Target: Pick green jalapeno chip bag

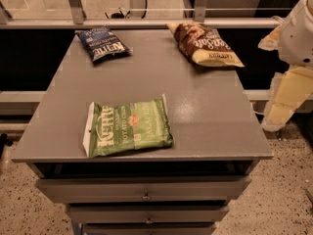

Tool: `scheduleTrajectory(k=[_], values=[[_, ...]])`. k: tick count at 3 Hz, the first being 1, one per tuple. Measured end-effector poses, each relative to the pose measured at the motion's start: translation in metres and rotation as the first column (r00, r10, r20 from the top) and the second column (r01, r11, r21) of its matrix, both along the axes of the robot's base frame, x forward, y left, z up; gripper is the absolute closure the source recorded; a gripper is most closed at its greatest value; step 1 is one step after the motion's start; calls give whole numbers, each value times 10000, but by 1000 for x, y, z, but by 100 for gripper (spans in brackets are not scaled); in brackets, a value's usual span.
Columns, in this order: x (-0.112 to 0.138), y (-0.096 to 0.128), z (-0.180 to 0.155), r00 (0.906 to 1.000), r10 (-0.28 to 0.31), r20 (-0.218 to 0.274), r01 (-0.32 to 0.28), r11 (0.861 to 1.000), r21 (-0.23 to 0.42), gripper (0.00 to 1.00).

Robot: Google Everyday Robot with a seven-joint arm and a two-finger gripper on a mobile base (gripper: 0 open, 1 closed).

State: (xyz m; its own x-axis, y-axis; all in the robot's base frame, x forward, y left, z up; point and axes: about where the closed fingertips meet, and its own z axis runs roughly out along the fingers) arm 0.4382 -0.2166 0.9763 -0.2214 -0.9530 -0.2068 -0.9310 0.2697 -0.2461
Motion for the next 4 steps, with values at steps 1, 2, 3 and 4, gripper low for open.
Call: scheduleTrajectory(k=[1,2,3,4], values=[[0,0,0,10000,0,2,0,10000,0,0],[6,19,-5,9990,432,98,-436,9981,442,0],[15,62,-24,9944,1051,93,-1052,9822,1557,0],[19,114,-41,9846,1745,43,-1695,9499,2627,0]])
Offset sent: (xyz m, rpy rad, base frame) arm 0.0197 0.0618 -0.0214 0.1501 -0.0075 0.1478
